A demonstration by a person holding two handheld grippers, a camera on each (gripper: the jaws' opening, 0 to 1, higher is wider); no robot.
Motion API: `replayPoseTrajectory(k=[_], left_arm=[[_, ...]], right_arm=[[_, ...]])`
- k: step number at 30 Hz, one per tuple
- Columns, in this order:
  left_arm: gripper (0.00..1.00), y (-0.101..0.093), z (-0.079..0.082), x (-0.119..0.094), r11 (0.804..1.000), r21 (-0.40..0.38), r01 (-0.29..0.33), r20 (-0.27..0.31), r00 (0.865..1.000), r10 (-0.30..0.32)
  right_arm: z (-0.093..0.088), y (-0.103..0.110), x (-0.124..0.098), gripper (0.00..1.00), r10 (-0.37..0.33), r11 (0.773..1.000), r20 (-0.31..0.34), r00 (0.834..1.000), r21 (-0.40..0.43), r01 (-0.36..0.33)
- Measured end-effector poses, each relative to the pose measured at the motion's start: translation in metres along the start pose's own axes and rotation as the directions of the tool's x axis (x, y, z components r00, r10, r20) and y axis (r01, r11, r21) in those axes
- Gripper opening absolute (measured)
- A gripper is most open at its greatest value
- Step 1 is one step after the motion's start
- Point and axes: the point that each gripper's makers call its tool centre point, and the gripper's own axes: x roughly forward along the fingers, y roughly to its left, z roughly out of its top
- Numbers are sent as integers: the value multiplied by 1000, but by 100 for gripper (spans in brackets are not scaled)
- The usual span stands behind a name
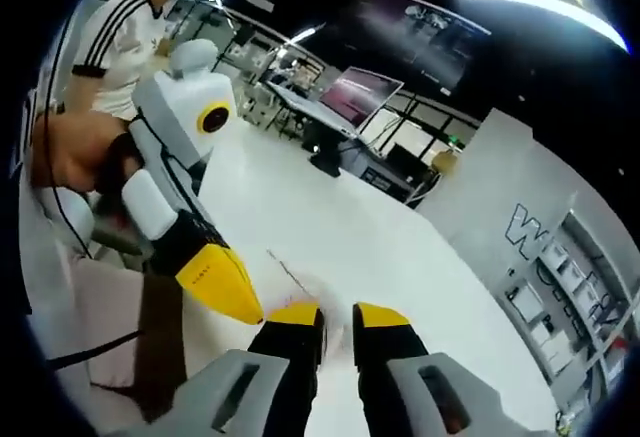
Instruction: Open the resealable bag by pulling the two sides of the seal apart until the entire bag opening is separated and visibly accessible.
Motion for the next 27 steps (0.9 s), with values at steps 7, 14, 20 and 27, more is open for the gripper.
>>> replayPoseTrajectory(k=[7,14,20,27], left_arm=[[2,-3,1,2,997,72,11,10,1000,-12],[31,7,15,1,888,449,-99,53,995,84],[55,9,34,1,857,496,-143,116,988,98],[72,19,65,22,752,631,-189,202,976,75]], right_arm=[[6,-13,-2,0,-55,997,57,997,50,52],[8,-31,0,0,-122,983,125,985,155,102],[4,-40,2,0,-121,970,146,982,228,86],[3,-45,8,0,-115,965,151,982,252,75]])
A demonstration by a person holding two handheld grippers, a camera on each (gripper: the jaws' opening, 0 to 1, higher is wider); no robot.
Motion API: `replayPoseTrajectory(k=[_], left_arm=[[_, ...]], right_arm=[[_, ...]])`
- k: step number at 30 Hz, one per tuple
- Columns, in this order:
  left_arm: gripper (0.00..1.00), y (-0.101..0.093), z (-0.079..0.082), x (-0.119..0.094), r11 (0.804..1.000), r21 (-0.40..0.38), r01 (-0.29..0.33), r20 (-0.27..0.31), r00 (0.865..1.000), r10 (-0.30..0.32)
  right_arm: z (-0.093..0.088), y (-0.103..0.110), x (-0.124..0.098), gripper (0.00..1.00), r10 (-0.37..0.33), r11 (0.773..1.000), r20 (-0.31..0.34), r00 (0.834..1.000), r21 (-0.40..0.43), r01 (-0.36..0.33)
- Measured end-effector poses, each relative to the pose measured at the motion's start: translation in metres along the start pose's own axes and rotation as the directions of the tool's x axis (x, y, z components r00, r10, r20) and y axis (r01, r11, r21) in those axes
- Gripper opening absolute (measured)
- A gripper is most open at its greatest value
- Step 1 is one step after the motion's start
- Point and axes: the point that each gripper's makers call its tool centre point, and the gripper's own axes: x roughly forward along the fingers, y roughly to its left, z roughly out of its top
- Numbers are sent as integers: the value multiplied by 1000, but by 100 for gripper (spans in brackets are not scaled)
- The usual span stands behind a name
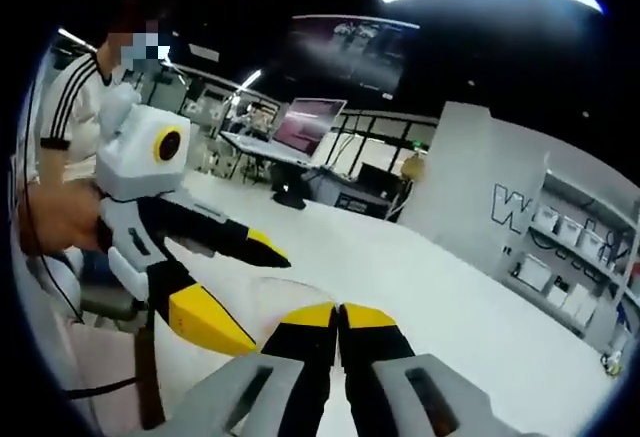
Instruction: Open the resealable bag by pulling the two sides of the seal apart until the entire bag opening is separated and visibly accessible.
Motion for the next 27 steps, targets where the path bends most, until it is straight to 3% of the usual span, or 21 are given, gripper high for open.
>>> replayPoseTrajectory(k=[2,6,14,27], left_arm=[[77,5,5,11,999,52,9,22,1000,-10],[77,9,0,26,997,66,38,11,999,-38],[78,6,-26,25,996,67,63,-88,994,-57],[80,5,-15,23,996,63,61,-99,994,-55]], right_arm=[[1,-4,2,0,-5,1000,0,1000,5,5],[5,-13,5,0,-18,1000,6,1000,22,18],[8,-19,7,0,-21,999,20,1000,51,20],[17,-29,9,0,-15,999,33,999,43,14]])
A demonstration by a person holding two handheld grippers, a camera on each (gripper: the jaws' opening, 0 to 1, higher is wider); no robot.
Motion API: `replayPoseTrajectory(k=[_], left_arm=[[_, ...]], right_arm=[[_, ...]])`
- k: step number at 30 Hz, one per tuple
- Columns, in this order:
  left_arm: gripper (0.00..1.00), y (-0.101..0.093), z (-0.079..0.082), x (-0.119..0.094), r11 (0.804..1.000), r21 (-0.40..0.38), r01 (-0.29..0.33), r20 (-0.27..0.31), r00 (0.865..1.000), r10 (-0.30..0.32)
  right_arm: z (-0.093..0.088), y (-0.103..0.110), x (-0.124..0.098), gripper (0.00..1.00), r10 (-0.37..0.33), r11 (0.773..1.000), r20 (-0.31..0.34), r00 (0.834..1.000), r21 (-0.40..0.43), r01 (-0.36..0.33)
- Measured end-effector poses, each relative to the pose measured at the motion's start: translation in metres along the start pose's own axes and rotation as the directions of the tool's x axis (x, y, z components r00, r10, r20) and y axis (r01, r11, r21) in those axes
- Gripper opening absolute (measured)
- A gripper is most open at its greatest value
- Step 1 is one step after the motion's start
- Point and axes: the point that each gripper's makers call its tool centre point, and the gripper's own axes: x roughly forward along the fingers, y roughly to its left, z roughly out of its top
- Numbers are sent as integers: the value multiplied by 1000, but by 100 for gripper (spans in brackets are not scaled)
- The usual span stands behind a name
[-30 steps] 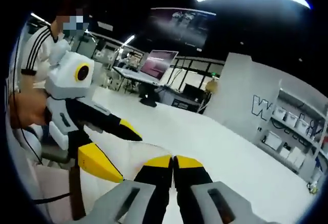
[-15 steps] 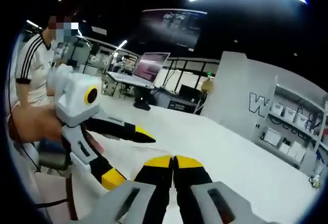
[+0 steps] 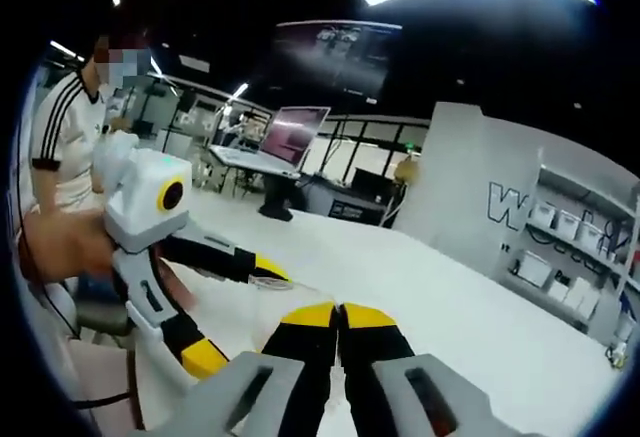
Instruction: Open the resealable bag by pulling the two sides of the seal apart until the entire bag opening is separated and visibly accessible.
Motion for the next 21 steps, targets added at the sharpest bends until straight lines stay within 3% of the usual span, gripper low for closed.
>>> replayPoseTrajectory(k=[7,21], left_arm=[[79,4,-7,0,1000,-8,-8,-34,999,8],[75,4,-14,2,1000,-26,-2,-63,998,1]], right_arm=[[6,-10,2,0,4,1000,16,1000,28,-5],[-1,-24,14,0,5,999,-4,1000,40,-4]])
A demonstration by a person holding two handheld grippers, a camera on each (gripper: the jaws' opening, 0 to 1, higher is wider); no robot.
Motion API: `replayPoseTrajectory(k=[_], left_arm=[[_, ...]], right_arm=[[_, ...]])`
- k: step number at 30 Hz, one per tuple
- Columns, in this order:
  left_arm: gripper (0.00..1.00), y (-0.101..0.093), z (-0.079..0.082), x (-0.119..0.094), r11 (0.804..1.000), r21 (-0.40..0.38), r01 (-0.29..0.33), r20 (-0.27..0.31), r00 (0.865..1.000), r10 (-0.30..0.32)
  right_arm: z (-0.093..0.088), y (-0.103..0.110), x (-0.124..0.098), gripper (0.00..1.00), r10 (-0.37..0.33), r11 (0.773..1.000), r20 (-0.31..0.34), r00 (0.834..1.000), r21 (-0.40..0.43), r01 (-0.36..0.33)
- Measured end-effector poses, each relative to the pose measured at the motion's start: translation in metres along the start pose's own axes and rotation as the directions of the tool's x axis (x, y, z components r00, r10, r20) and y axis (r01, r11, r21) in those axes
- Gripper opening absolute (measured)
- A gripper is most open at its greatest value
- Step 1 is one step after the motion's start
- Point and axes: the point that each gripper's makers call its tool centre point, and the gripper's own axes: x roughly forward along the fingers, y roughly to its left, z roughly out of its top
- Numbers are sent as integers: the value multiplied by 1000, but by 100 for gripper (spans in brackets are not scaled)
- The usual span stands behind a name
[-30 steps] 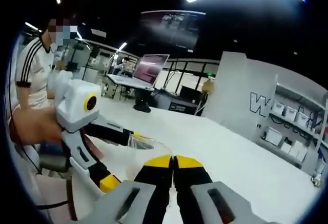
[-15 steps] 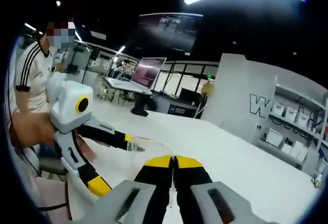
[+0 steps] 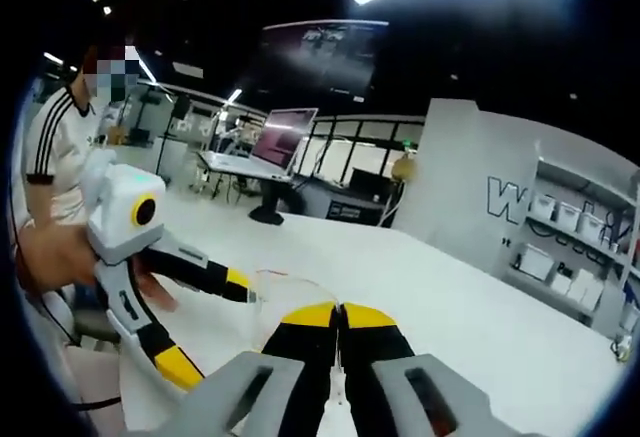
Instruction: Open the resealable bag by pulling the two sides of the seal apart until the entire bag opening is separated and visibly accessible.
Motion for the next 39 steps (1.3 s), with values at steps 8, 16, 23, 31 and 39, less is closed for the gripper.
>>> replayPoseTrajectory(k=[8,16,23,31,39], left_arm=[[74,0,-3,0,1000,-12,-4,-13,1000,4],[72,-1,-5,-1,1000,-22,-2,-18,1000,2],[70,0,-6,0,999,-32,-1,-21,1000,1],[69,0,-7,-1,999,-38,-1,-23,1000,0],[67,-1,-8,-1,999,-45,3,-29,1000,-5]], right_arm=[[-3,-21,11,0,-17,1000,-13,1000,2,17],[-3,-36,18,0,-33,999,-11,999,19,33],[-3,-45,23,0,-40,999,-7,999,30,40],[0,-56,29,0,-48,998,-4,999,27,48],[-3,-74,39,0,-66,997,-8,998,41,67]])
